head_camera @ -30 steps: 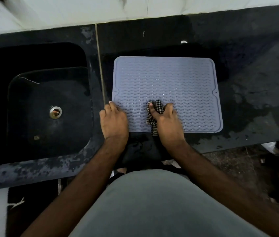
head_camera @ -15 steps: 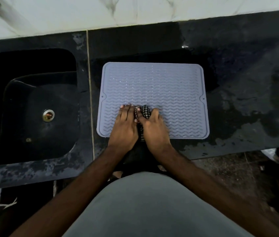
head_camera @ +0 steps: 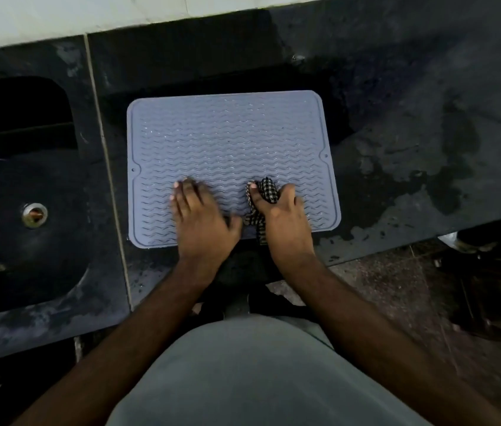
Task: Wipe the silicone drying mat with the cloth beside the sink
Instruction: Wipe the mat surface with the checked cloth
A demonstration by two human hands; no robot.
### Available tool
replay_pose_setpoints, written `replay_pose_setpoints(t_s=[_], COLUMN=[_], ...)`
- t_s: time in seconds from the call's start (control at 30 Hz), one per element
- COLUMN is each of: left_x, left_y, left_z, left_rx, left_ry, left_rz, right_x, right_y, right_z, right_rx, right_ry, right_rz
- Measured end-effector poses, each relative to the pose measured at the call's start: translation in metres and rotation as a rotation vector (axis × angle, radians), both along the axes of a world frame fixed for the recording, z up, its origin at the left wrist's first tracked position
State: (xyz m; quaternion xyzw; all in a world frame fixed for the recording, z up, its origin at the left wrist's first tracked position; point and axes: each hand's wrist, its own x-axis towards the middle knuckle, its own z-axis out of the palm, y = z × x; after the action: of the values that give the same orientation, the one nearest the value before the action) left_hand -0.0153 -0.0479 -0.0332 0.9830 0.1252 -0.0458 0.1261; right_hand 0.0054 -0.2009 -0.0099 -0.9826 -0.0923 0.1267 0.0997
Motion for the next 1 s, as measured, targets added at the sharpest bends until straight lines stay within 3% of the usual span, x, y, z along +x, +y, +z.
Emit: replay_pose_setpoints(t_s=[0.13, 0.23, 0.5, 0.87, 1.0], left_x=[0.026, 0.024, 0.022, 0.021, 0.024], left_y=[-0.029, -0.041, -0.044, -0.039, -0.049], left_z=[0.004, -0.009, -0.02, -0.024, -0.022], left_rx=[-0.333, -0.53, -0.327, -0.021, 0.004], left_ry=[-0.137, -0.177, -0.204, -0.082, -0.061], left_rz=[-0.262, -0.131, -0.151, -0.28, -0.274], right_x=[0.002, 0.002, 0.002, 0.011, 0.016], right_y=[0.004, 0.006, -0.007, -0.052, -0.079], right_z=[-0.001, -0.005, -0.005, -0.001, 0.001], right_rx=[0.005, -0.03, 0.044, -0.057, -0.11], right_ry=[-0.014, -0.025, -0.057, -0.059, -0.051], right_rz=[-0.012, -0.045, -0.031, -0.022, -0.027])
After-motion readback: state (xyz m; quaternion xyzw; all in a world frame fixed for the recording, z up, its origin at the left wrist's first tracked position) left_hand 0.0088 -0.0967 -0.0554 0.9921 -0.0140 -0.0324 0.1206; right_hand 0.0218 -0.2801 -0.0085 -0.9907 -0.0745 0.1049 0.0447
